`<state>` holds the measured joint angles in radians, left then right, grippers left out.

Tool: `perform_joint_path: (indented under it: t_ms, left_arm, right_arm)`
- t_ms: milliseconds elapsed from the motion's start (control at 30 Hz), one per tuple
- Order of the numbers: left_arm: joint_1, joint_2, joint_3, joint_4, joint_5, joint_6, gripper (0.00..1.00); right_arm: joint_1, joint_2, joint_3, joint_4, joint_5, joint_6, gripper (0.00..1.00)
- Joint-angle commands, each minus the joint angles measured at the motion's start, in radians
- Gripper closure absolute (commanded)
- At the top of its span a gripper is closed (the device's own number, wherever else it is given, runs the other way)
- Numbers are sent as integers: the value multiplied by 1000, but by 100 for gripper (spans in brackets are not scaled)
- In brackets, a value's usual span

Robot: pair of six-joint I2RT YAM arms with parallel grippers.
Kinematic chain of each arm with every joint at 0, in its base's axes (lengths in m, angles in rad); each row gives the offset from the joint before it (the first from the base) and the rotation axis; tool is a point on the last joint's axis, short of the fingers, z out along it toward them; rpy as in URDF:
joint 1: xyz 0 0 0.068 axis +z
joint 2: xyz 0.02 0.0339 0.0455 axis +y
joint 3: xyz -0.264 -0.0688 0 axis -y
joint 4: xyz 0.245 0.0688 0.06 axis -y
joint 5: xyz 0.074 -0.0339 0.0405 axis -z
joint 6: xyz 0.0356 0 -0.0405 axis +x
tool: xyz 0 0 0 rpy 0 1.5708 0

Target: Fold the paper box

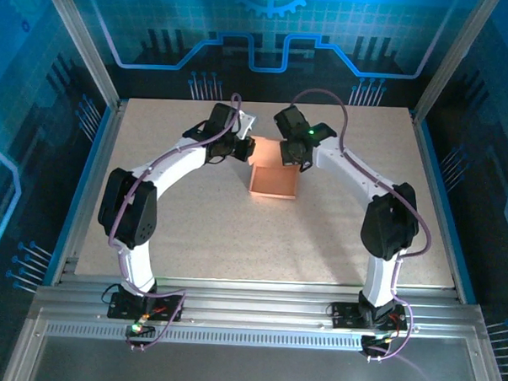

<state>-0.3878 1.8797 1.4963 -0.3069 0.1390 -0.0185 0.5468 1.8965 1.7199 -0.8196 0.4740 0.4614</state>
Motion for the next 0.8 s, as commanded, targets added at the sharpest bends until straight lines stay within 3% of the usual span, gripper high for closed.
perform_joint_path:
  t_ms: [0, 167, 767]
  left_arm:
    - [-9, -36, -32, 59, -59, -126, 100]
    - [-23, -39, -78, 147, -126, -159, 100]
    - [-93, -91, -265, 333, -201, -189, 100]
  right_arm:
    - [4, -11, -23, 84, 52, 121, 100]
    - [13, -31, -91, 130, 88, 164, 100]
    - [48, -79, -209, 137, 153, 348, 100]
